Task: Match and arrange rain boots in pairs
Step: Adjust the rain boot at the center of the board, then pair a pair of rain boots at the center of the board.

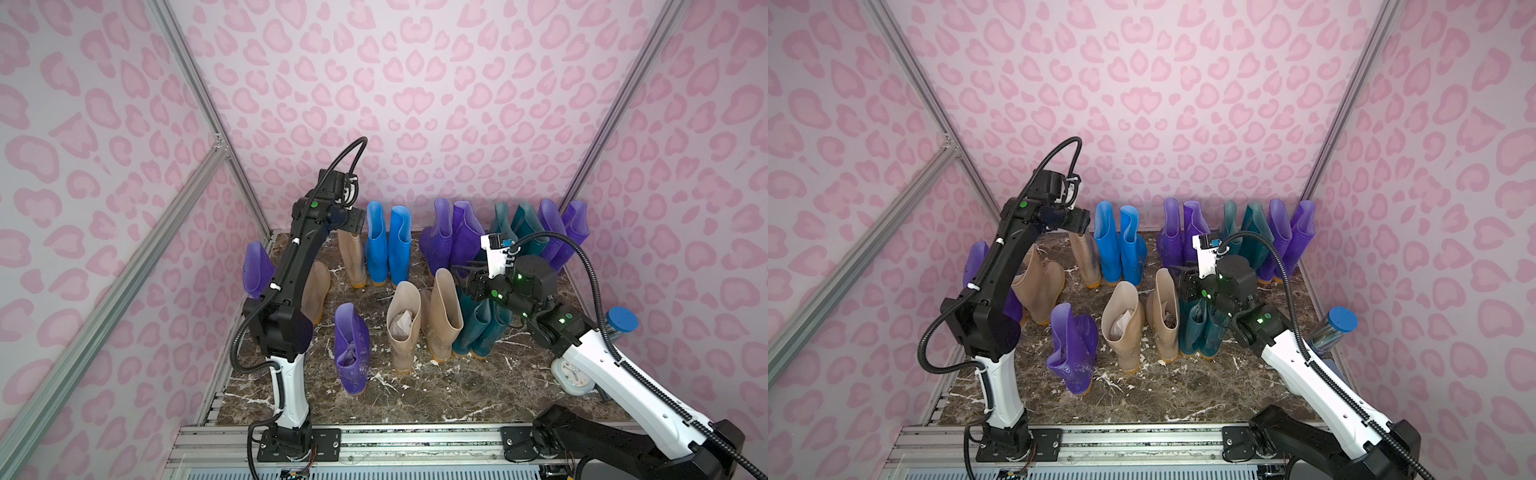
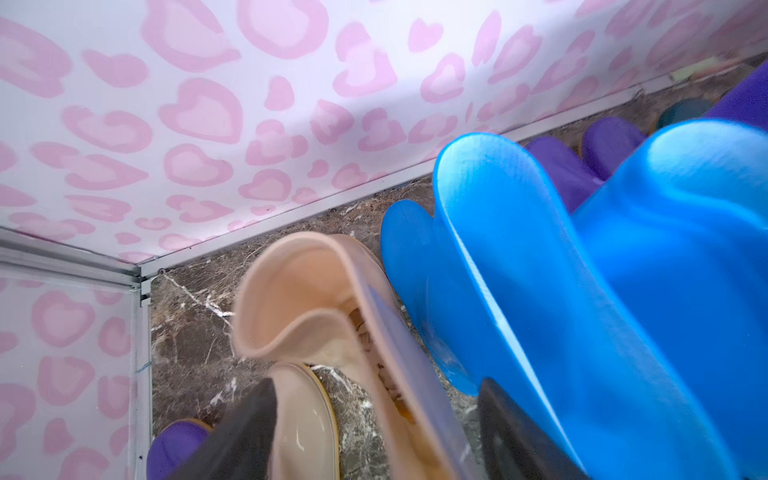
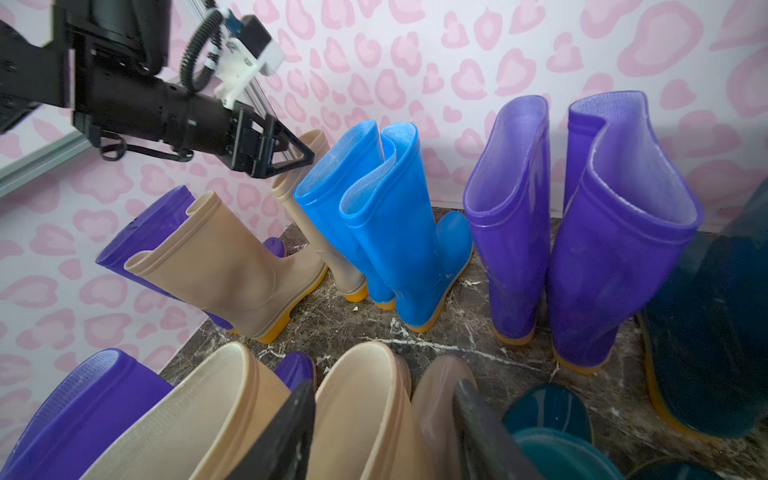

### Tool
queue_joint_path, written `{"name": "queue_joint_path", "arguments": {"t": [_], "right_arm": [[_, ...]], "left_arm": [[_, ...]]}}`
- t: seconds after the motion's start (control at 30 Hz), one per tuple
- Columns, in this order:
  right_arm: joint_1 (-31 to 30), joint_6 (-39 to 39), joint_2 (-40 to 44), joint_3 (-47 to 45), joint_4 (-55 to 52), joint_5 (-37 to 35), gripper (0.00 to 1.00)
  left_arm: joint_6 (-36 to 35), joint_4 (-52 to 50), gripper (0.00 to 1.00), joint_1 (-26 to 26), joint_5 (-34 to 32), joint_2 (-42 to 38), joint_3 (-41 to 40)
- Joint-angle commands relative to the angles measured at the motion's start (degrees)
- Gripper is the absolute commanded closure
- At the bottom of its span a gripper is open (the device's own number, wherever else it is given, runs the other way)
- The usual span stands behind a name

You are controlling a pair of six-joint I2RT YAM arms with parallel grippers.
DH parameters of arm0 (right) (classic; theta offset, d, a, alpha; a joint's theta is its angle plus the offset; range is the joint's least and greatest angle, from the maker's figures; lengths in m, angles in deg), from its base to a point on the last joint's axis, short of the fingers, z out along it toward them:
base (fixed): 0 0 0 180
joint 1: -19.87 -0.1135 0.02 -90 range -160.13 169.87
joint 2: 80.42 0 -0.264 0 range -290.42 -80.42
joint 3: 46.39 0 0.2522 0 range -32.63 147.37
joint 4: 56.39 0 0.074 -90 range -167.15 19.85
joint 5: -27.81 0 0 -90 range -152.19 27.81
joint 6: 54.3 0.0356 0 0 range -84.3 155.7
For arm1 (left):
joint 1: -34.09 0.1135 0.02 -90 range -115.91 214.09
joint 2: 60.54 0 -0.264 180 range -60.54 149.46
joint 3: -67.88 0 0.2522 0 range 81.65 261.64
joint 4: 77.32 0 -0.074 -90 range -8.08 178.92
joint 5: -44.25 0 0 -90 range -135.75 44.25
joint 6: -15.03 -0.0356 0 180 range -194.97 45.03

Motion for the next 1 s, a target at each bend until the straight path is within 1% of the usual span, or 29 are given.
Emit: {"name": "queue_joint_path", "arguments": {"t": [0.0, 0.07, 0.17, 0.2, 0.3, 0.4, 0.5, 0.6, 0.67, 0.7, 0.73, 0.77, 0.8, 0.83, 0.87, 0.9, 0.93, 0.97], "right_arm": [[-0.59, 0.54, -0.08, 0.66, -0.25, 0.09, 0.45], [-1.45, 0.29, -0.25, 1.03, -0.56, -0.21, 0.45], [-2.7, 0.0, -0.44, 1.41, -0.93, -0.94, 0.44], [-2.97, 0.0, -0.4, 1.39, -0.88, -1.04, 0.43], [-3.49, 0.09, -0.45, 1.29, -0.85, -1.12, 0.42], [-4.27, 0.22, -0.14, 1.27, -0.73, -1.2, 0.37], [-4.75, -0.35, -0.01, 1.1, -0.78, -1.84, 0.32], [-4.95, -0.44, -0.22, 0.56, -0.2, -1.82, 0.32], [-4.97, -0.27, -0.67, 0.33, 0.39, -1.39, 0.33], [-5.04, -0.13, -0.92, 0.19, 0.73, -0.92, 0.33], [-5.04, 0.0, -1.22, 0.17, 0.97, -0.56, 0.34], [-5.07, 0.09, -1.47, 0.17, 1.17, -0.23, 0.34], [-5.08, 0.09, -1.79, 0.36, 1.18, 0.16, 0.35], [-5.08, 0.09, -1.98, 0.65, 1.0, 0.3, 0.35], [-5.02, -0.06, -2.06, 0.71, 0.93, 0.46, 0.36], [-5.08, -0.24, -2.11, 0.86, 0.64, 0.36, 0.36], [-5.02, -0.37, -2.19, 1.16, 0.27, 0.27, 0.36], [-5.01, -0.52, -2.2, 1.42, -0.1, 0.23, 0.36]], "left_arm": [[4.69, -4.6, 0.15, -0.09, 0.01, -4.58, 0.13], [6.81, -7.11, 0.15, -0.1, -2.78, -7.52, -1.04], [8.64, -9.17, 0.14, -0.06, -4.04, -13.36, -6.37], [9.19, -9.67, 0.14, -0.09, -4.81, -15.58, -8.83], [11.58, -10.5, 0.14, -0.08, -10.07, -22.69, -17.53], [12.95, -9.9, 0.14, 0.15, -14.77, -29.68, -27.76], [13.6, -9.45, 0.08, 1.32, -18.52, -34.56, -35.72], [13.43, -8.32, 0.07, 4.21, -14.86, -36.34, -40.96], [13.31, -6.56, 0.1, 6.29, -10.17, -35.9, -42.93], [13.58, -6.16, 0.16, 7.06, -8.03, -35.0, -43.11], [13.55, -5.65, 0.25, 7.47, -7.12, -33.98, -43.0], [13.75, -4.98, 0.31, 7.74, -6.82, -33.0, -43.03], [13.72, -3.82, 0.4, 8.18, -5.42, -31.86, -42.94], [13.49, -2.97, 0.52, 8.4, -4.56, -30.72, -42.59], [13.69, -2.5, 0.67, 8.43, -5.11, -29.43, -41.87], [14.05, -1.97, 0.85, 8.56, -6.17, -28.05, -40.89], [14.39, -1.54, 0.98, 8.9, -6.4, -26.62, -39.65], [14.89, -1.56, 0.98, 9.2, -6.11, -25.37, -38.19]]}}
